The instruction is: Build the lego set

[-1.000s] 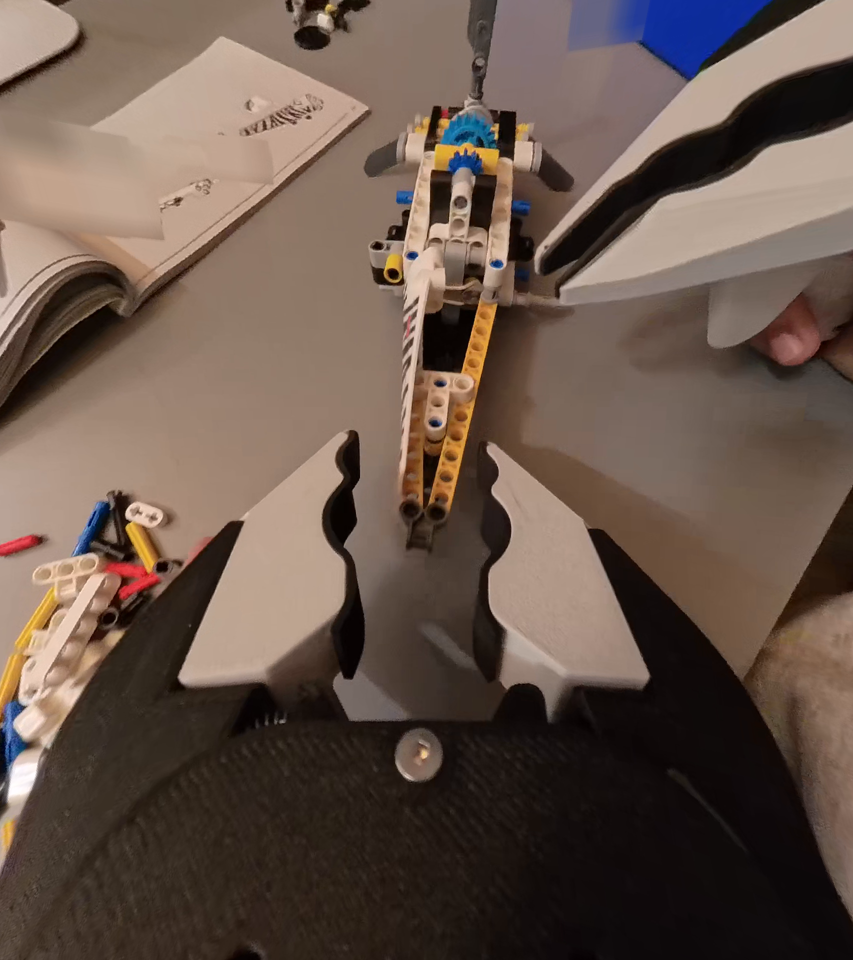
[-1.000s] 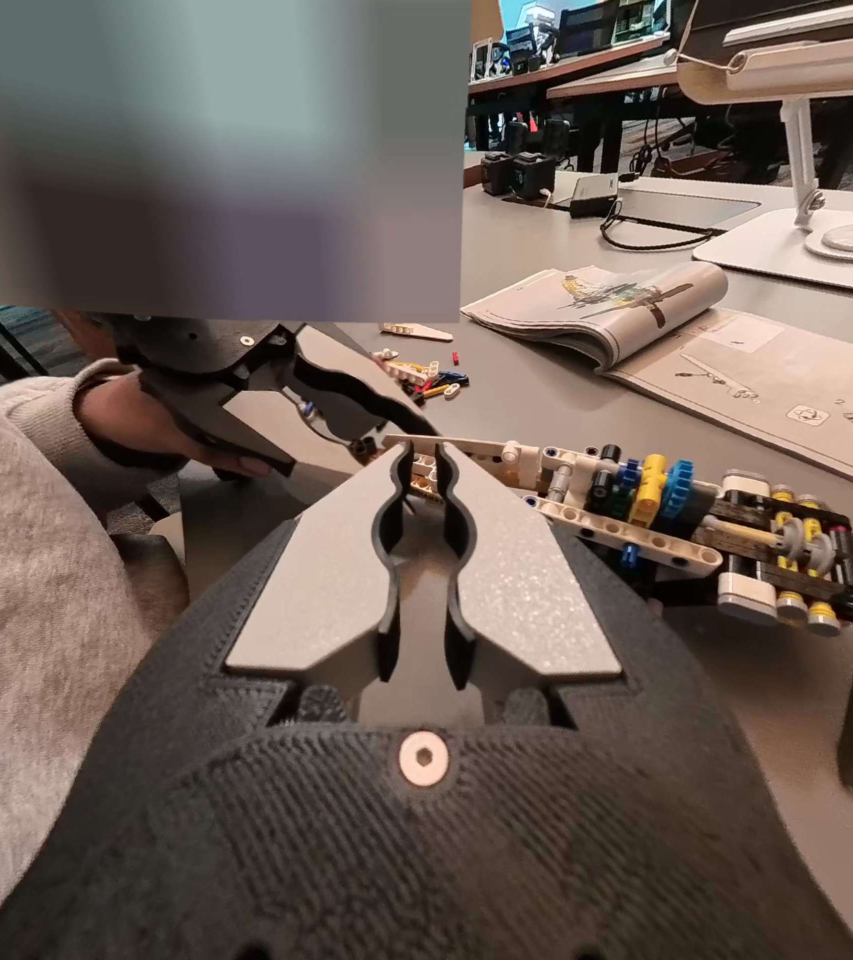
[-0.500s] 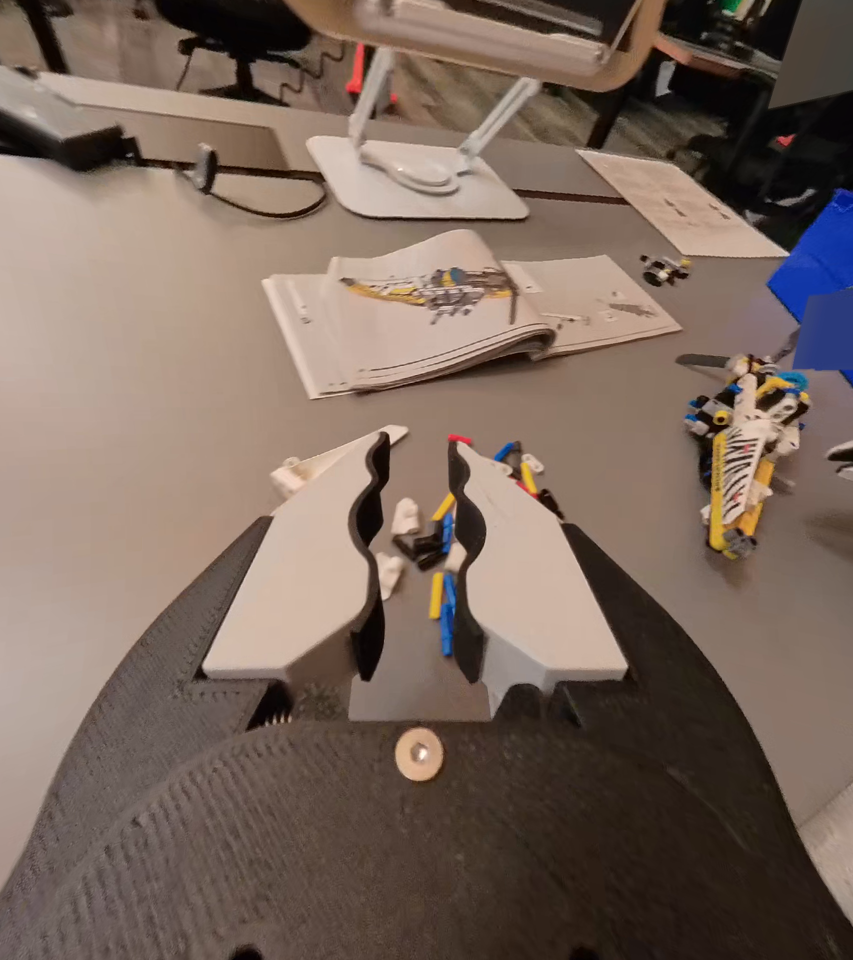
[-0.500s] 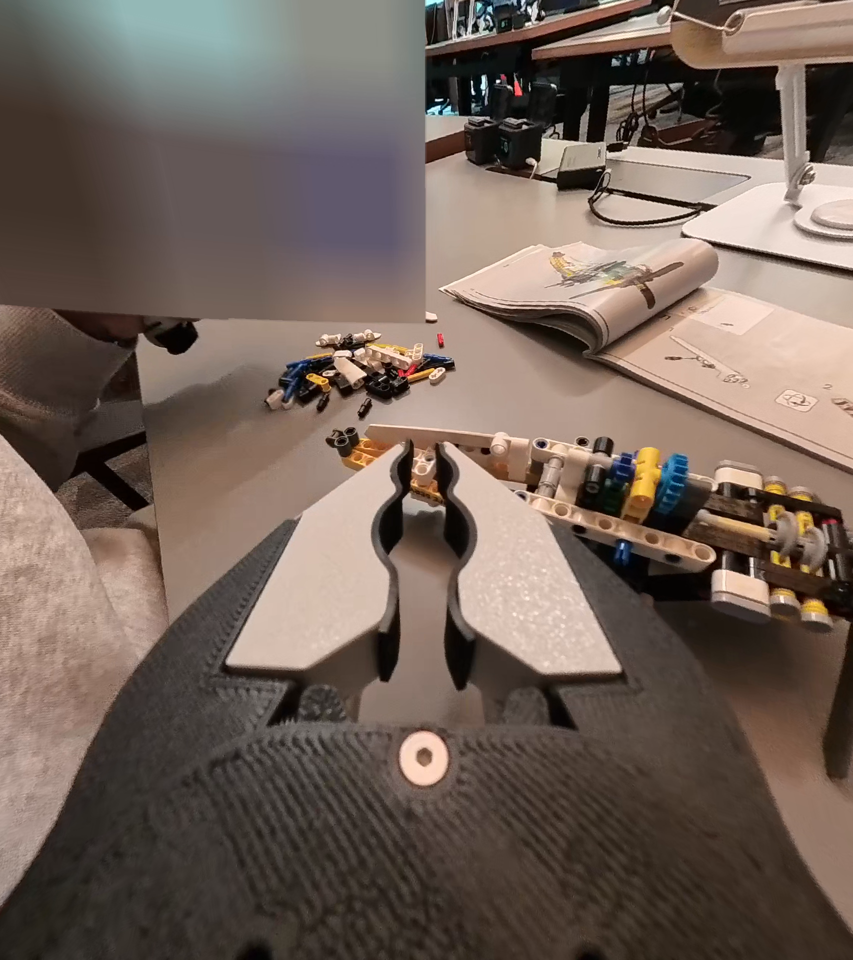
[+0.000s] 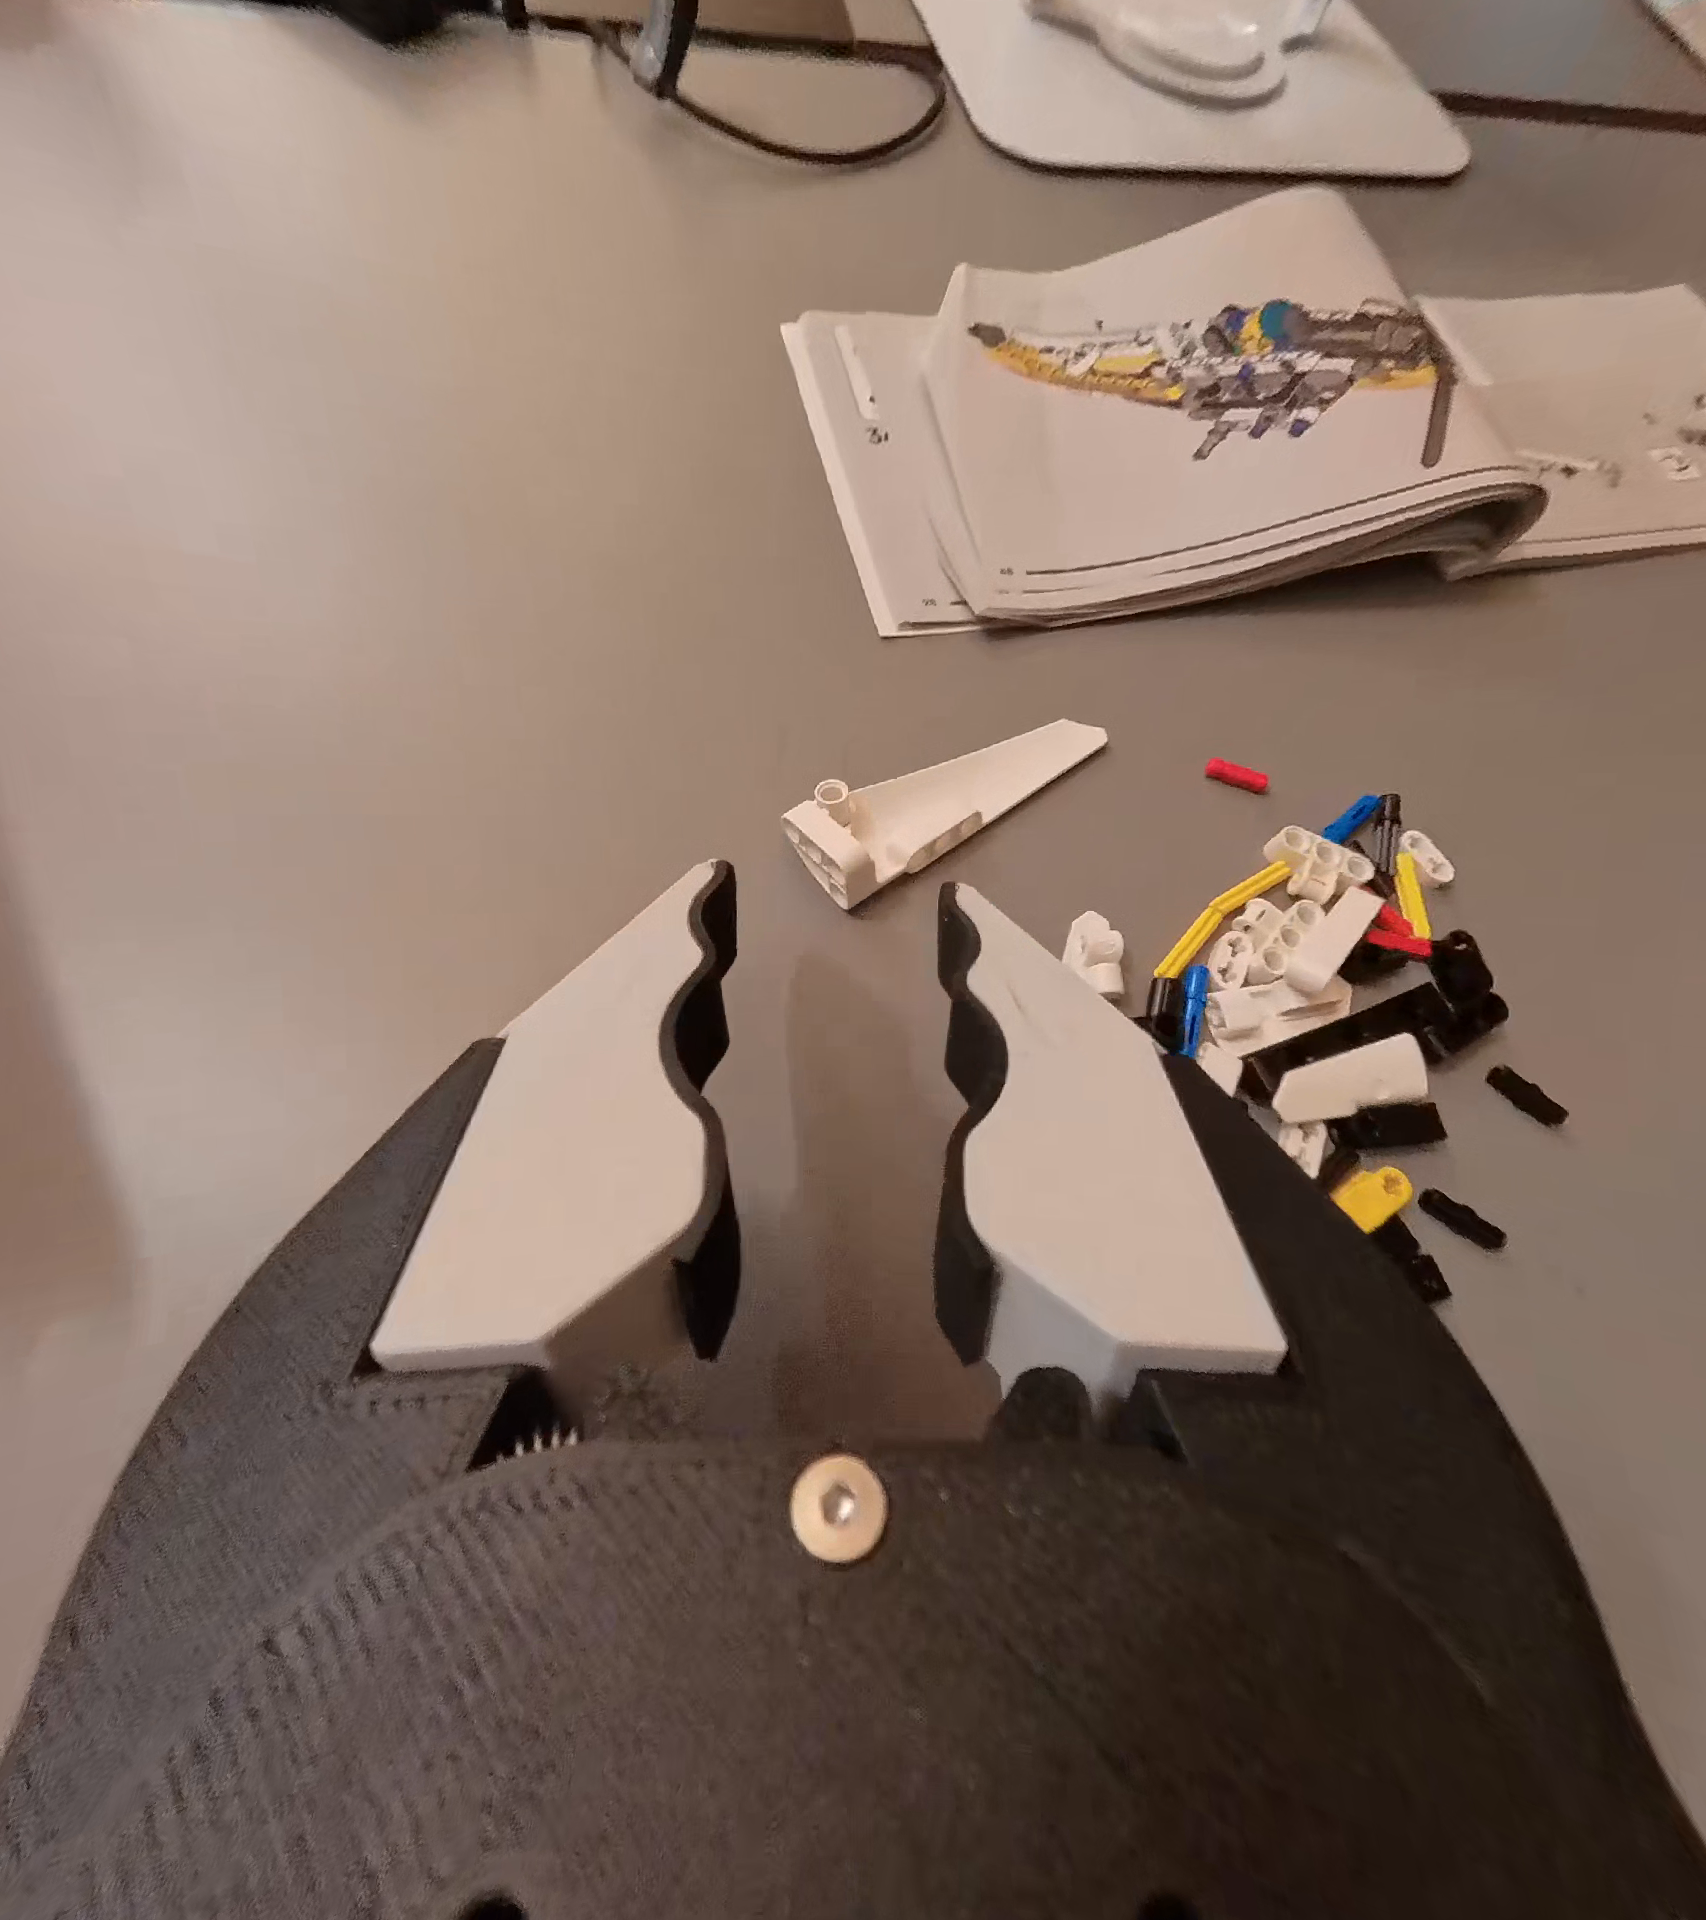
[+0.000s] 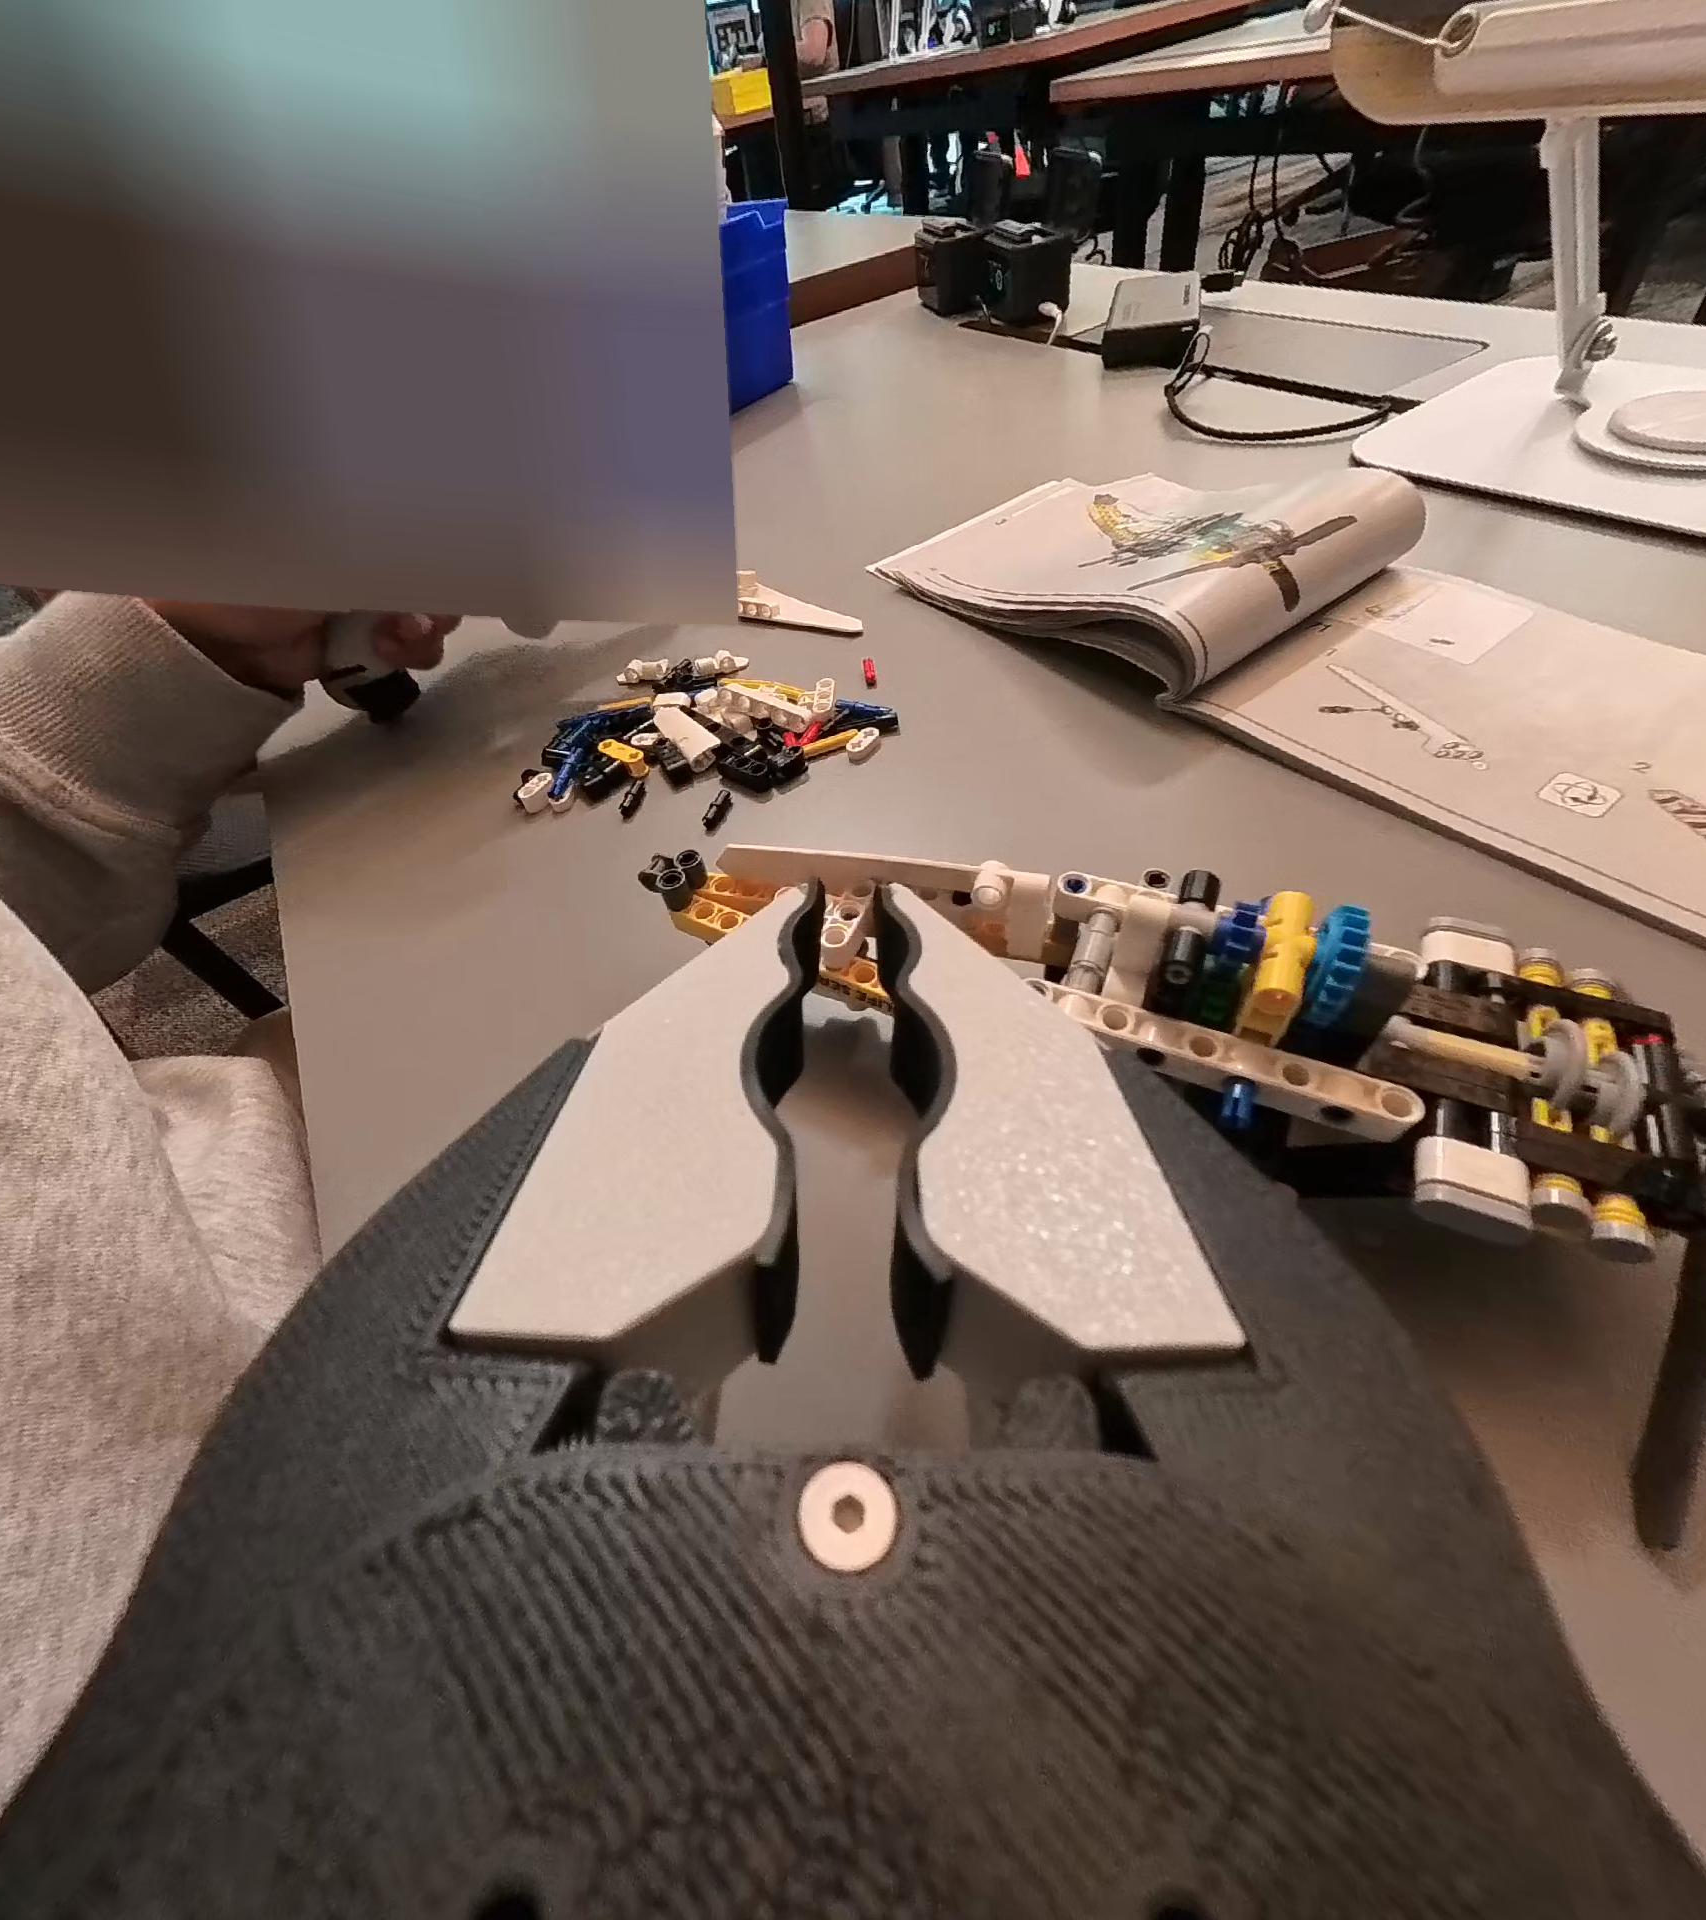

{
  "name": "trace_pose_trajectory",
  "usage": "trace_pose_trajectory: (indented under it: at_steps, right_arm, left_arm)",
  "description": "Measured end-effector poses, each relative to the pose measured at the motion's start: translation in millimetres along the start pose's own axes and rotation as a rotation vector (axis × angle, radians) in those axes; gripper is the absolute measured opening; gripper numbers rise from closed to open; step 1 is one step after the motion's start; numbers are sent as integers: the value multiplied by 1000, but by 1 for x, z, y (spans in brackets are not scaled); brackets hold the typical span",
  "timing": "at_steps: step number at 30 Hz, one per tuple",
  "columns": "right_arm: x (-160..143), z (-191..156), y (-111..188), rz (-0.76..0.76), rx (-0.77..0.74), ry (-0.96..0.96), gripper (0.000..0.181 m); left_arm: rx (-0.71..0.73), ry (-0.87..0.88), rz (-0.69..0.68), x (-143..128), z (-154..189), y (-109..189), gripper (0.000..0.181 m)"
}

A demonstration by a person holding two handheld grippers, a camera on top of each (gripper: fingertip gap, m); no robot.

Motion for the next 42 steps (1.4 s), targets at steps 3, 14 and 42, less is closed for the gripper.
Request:
trace_pose_trajectory:
  at_steps: [3,14,42]
  right_arm:
    - [0,-1,0,0,1,6,8]
    - [0,-2,0,-4,-4,14,8]
    - [-1,-4,-3,-25,-11,34,9]
  left_arm:
    - [-20,33,-63,1,-1,-12,38]
    - [-43,111,-81,4,-7,-20,22]
    - [-49,70,-128,2,-3,-25,10]
Point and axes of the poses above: each gripper's, where its closed fingertips meet, y back along the fingers, x out of its top, z = x × y across the jaws, the point moved 9 cm from there along y, back along the fingers
